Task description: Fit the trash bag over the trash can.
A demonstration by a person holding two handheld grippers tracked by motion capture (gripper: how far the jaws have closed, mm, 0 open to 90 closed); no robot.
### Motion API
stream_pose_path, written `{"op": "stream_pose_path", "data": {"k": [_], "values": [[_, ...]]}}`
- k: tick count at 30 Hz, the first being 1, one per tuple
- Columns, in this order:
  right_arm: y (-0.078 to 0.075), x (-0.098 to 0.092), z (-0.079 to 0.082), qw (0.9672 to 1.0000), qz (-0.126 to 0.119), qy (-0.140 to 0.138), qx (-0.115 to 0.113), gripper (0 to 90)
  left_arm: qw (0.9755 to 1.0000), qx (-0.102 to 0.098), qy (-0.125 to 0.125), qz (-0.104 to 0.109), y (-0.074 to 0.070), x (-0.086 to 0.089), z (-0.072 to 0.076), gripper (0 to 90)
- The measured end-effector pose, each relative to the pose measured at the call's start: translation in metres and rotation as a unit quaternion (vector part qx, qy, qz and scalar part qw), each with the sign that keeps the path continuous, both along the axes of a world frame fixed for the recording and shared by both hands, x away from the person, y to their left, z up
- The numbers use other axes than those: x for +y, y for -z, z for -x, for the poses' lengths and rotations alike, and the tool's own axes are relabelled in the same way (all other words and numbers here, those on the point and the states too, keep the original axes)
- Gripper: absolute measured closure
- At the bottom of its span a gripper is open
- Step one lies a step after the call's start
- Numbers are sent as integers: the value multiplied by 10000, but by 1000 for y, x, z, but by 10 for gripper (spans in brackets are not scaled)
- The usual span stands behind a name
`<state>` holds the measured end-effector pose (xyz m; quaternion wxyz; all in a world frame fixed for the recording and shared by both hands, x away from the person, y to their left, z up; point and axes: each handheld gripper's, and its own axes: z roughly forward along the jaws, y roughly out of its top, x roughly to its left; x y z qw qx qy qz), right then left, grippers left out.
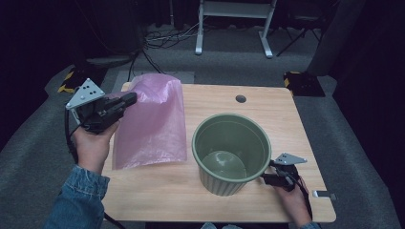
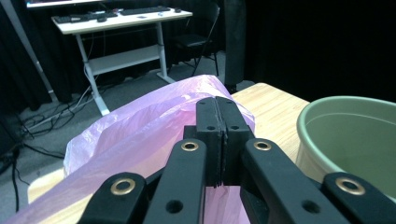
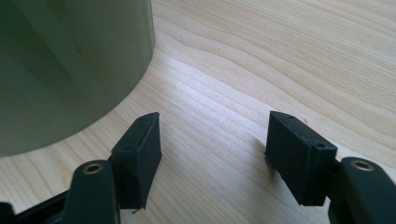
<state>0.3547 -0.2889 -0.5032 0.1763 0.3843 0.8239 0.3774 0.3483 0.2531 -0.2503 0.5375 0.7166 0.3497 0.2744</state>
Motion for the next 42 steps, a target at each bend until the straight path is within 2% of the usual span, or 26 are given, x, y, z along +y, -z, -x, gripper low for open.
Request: {"op": "stream_pose_path", "data": {"k": [8,10,12,13,16,18,21,23,25,27,31,33,35,42], "values": [[0,-5,1,10000,9,-17,-12,358,9996,0,285,-13,-24,1,1,888],[0,-5,1,10000,10,-19,-11,357,9992,-11,398,-24,-29,2,1,888],[0,-5,1,10000,7,-22,-7,356,9977,-28,673,-3,-32,3,-1,888],[0,-5,1,10000,7,-25,-7,353,9956,-38,938,61,-34,5,-3,888],[0,-5,1,10000,6,-48,-3,347,9916,-12,1286,143,-35,10,-9,888],[0,-5,2,10000,8,-53,0,345,9895,31,1427,213,-36,12,-12,888],[0,-5,2,10000,7,-53,1,345,9876,26,1560,165,-41,13,-12,889],[0,-5,2,10000,6,-53,1,345,9852,-2,1709,150,-45,14,-12,889],[0,-5,1,10000,8,-57,-4,345,9795,15,2000,241,-48,17,-13,889],[0,-5,2,10000,8,-54,1,345,9755,28,2183,282,-51,21,-16,889],[0,-5,2,10000,8,-54,0,345,9727,45,2286,409,-56,27,-21,889],[0,-5,2,10000,7,-52,0,345,9723,19,2302,409,-59,26,-21,889],[0,-5,2,10000,8,-52,-2,344,9708,-16,2355,449,-63,23,-22,889],[0,-5,2,10000,10,-55,-5,344,9630,-60,2654,469,-74,0,-24,889]]}}
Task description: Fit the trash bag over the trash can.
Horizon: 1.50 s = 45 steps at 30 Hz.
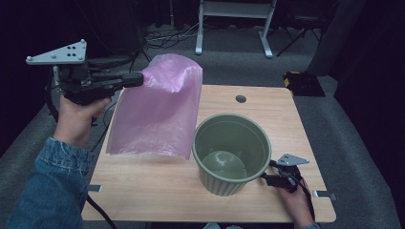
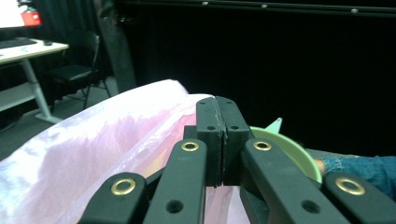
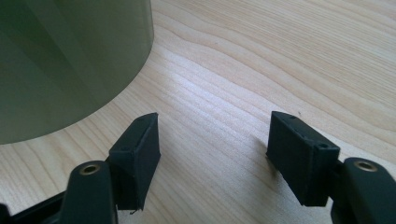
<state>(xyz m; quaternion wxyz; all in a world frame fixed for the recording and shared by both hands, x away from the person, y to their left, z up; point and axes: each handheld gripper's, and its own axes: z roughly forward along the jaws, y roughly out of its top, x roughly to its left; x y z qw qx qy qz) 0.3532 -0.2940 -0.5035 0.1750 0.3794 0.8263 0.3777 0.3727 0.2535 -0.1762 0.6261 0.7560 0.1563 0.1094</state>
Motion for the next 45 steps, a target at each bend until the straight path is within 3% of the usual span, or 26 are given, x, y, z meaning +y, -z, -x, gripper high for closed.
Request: {"op": "stream_pose_path", "data": {"k": [8,11,23,29,36,45], "values": [[0,0,0,10000,2,-33,-3,343,9999,-80,139,-50,-21,-17,-2,889],[0,0,0,10000,3,-37,-2,342,9997,-82,205,54,-25,-18,-3,889],[0,0,0,10000,1,-39,7,341,9988,23,477,139,-22,-56,-15,889],[0,0,0,10000,3,-53,0,337,9985,-60,549,41,-21,-85,-20,889],[0,0,0,10000,0,-77,0,337,9975,3,703,5,-18,-115,-29,888],[0,0,0,10000,2,-81,-5,337,9948,44,1015,-48,-9,-154,-40,889]]}}
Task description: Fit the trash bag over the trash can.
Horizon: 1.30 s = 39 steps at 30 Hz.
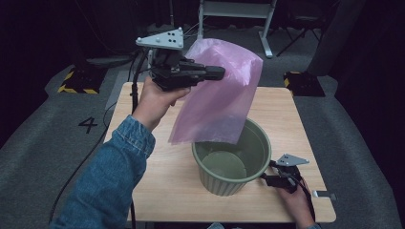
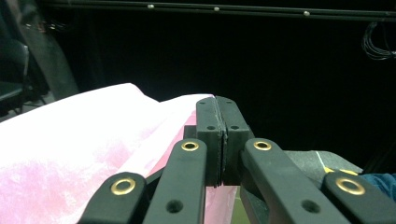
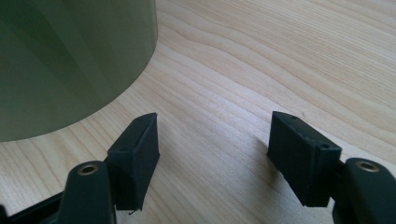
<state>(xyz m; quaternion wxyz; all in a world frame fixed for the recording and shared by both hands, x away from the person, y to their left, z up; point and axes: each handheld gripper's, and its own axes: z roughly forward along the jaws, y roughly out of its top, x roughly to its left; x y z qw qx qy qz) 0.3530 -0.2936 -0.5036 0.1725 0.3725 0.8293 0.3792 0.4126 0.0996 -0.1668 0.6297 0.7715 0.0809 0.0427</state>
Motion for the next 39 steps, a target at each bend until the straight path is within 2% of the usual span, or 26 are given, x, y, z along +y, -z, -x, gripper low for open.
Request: {"op": "stream_pose_path", "data": {"k": [8,13,16,18,22,33,39], "values": [[0,0,0,10000,0,2,4,337,9996,49,262,-60,10,-23,-5,888],[0,0,0,10000,3,-3,-11,337,9995,19,307,-102,18,-33,-3,889],[0,0,0,10000,8,0,-7,336,9993,22,310,-200,26,-37,0,888],[0,0,0,10000,4,-3,-9,336,9990,5,283,-344,33,-40,3,888],[0,0,0,10000,1,-1,-7,336,9980,64,288,-553,51,-41,9,888],[0,0,0,10000,5,3,0,336,9968,333,189,-697,86,-37,9,887],[0,0,0,10000,7,1,-4,336,9951,448,142,-871,101,-36,10,887]]}}
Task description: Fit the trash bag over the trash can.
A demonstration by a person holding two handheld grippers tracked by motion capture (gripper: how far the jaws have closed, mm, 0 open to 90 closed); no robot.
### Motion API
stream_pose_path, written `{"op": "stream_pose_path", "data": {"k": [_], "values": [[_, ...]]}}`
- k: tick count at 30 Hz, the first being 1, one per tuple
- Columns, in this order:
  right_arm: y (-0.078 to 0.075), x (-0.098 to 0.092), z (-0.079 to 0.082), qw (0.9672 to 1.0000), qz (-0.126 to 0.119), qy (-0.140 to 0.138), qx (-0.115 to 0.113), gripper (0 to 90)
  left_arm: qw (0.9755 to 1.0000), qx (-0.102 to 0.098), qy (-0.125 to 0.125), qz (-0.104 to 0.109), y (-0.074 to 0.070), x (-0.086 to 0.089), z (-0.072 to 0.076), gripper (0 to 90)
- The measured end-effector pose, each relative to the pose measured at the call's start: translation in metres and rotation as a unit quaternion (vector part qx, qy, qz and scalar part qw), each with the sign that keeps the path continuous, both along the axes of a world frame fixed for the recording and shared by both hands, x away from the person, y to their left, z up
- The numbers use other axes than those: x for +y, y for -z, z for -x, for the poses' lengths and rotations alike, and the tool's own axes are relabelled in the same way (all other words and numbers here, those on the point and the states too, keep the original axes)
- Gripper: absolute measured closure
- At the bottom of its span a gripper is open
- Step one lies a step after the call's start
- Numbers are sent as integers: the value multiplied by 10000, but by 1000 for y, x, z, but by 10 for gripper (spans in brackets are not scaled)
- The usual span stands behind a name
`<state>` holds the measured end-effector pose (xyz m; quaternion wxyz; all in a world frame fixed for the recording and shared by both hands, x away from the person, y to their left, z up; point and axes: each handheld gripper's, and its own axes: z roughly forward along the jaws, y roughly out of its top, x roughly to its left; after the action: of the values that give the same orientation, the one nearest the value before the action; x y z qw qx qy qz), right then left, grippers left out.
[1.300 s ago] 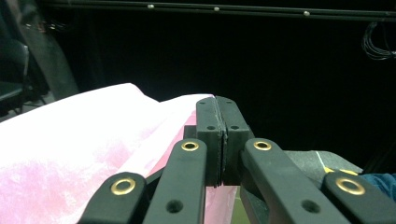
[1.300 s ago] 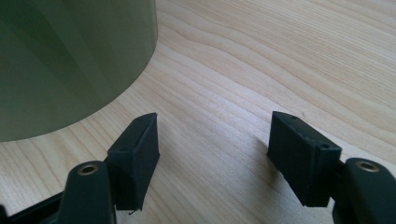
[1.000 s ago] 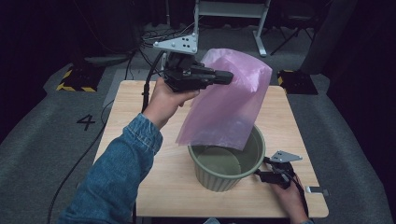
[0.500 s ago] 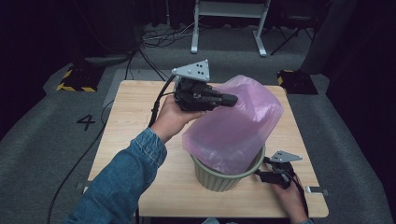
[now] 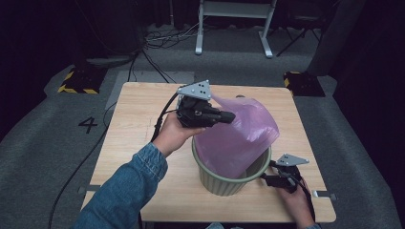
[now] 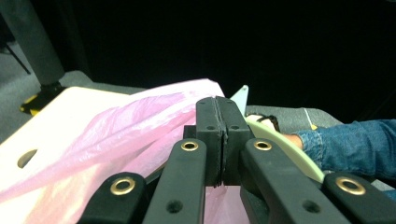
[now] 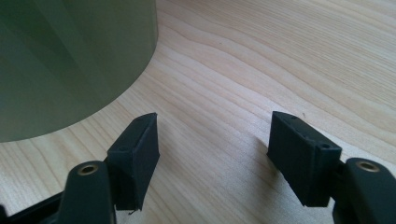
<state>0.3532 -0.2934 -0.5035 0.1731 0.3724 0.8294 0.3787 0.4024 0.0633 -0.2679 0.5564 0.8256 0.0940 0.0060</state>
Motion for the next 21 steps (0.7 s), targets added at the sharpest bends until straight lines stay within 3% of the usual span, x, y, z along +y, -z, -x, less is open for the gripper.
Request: {"op": "stream_pose_path", "data": {"k": [9,12,14,17,19,21], "values": [[0,0,0,10000,0,-8,0,336,9994,110,-104,-301,24,8,6,886],[0,0,0,10000,-6,-13,1,336,9973,162,-281,-665,30,7,8,886],[0,0,0,10000,-6,-14,1,335,9936,251,-369,-1038,33,3,10,886],[0,0,0,10000,-6,-13,2,335,9850,209,-457,-1649,38,-4,17,886],[0,0,0,10000,-8,-12,3,336,9802,213,-477,-1909,41,-7,20,884],[0,0,0,10000,-6,6,6,341,9773,245,-536,-2037,43,-7,21,877]]}}
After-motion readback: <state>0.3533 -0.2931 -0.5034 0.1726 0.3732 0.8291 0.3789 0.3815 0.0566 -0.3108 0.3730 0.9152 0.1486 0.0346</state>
